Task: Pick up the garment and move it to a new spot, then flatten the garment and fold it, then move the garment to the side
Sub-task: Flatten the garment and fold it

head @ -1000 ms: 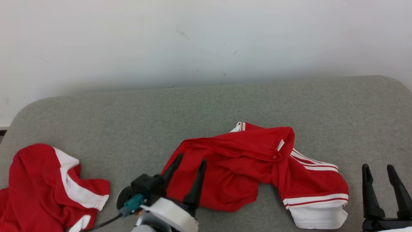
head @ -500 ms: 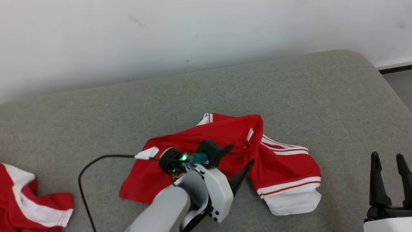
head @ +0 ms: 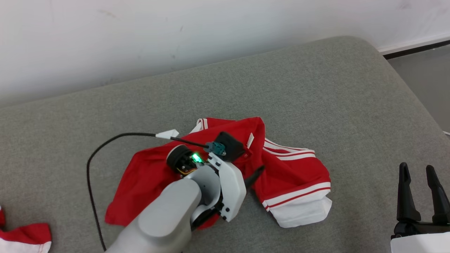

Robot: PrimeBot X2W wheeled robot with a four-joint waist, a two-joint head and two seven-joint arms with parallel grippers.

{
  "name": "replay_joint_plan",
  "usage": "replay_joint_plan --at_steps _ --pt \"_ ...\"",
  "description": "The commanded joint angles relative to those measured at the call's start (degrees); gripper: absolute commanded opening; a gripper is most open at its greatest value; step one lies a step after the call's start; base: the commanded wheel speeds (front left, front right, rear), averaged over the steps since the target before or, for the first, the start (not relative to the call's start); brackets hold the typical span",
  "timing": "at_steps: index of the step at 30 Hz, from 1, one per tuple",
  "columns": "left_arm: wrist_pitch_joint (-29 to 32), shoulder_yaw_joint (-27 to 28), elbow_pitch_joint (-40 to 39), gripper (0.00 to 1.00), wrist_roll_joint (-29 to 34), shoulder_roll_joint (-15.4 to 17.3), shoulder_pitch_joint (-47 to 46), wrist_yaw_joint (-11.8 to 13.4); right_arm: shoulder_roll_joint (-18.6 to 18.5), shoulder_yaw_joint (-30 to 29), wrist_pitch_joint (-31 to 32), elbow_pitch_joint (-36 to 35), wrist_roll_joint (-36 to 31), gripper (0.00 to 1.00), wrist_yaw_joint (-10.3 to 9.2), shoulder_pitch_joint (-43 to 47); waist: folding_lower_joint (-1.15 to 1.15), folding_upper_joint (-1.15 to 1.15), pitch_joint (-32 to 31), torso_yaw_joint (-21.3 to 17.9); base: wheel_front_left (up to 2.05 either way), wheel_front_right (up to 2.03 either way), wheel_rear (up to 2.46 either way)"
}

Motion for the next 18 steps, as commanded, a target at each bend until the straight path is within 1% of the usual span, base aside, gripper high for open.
replay_joint_plan --at_steps 1,5,7,8,9,10,12,13,14,15,16,18 --pt "-0.1 0.4 1.6 1.00 -0.6 0.7 -1.3 -0.1 0.2 -0.1 0.0 0.1 0.2 1.00 -0.11 -0.4 0.00 -0.01 0.2 -0.3 0.00 0.00 0.00" --pt "-0.5 1.7 4.9 1.00 -2.3 0.6 -2.5 0.0 0.3 -0.4 0.0 0.2 0.2 1.00 -0.11 -0.4 0.00 -0.01 0.4 -0.4 0.00 0.00 0.00" --pt "0.1 1.4 6.4 1.00 -2.7 0.5 -3.1 -0.1 0.5 -0.4 0.0 0.3 0.1 1.00 -0.11 -0.4 0.00 -0.01 0.4 -0.3 0.00 0.00 0.00" --pt "0.1 1.2 7.1 0.97 -2.6 0.6 -3.4 -0.1 0.5 -0.4 0.0 0.4 0.0 1.00 -0.11 -0.4 0.00 -0.01 0.4 -0.2 0.00 0.00 0.00" --pt "0.1 0.9 7.8 0.82 -2.5 0.7 -3.6 -0.1 0.6 -0.3 0.0 0.5 0.0 1.00 -0.11 -0.5 0.00 -0.01 0.4 -0.2 0.00 0.00 0.00" --pt "0.0 0.5 8.3 0.75 -2.3 0.7 -3.8 -0.1 0.7 -0.2 0.0 0.6 -0.1 1.00 -0.11 -0.7 0.00 -0.01 0.5 -0.1 0.00 0.00 0.00" --pt "-0.3 -0.1 9.3 0.70 -2.3 0.5 -4.3 -0.1 0.7 -0.1 0.0 0.6 -0.2 1.00 -0.11 -0.9 0.00 -0.01 0.5 0.0 0.00 0.00 0.00" --pt "-0.7 -0.4 9.7 0.61 -2.5 0.3 -4.4 -0.1 0.7 0.0 0.0 0.7 -0.2 1.00 -0.11 -1.0 0.00 -0.01 0.5 0.0 0.00 0.00 0.00" --pt "-0.9 -0.8 10.0 0.40 -2.6 0.2 -4.6 -0.1 0.6 0.1 0.0 0.7 -0.2 1.00 -0.11 -1.0 0.00 -0.01 0.6 0.1 0.00 0.00 0.00" --pt "-1.3 -1.1 10.3 0.23 -2.7 0.1 -4.9 -0.1 0.6 0.1 0.0 0.7 -0.2 1.00 -0.11 -1.1 0.00 -0.01 0.6 0.1 0.00 0.00 0.00" --pt "-1.6 -1.2 10.7 0.00 -2.8 0.0 -5.1 -0.1 0.6 0.2 0.0 0.8 -0.2 1.00 -0.11 -1.1 0.00 -0.01 0.6 0.1 0.00 0.00 0.00" --pt "-2.1 -1.7 11.4 0.00 -3.2 -0.2 -5.5 -0.1 0.5 0.2 0.0 0.9 -0.2 1.00 -0.11 -1.1 0.00 -0.01 0.7 0.2 0.00 0.00 0.00"
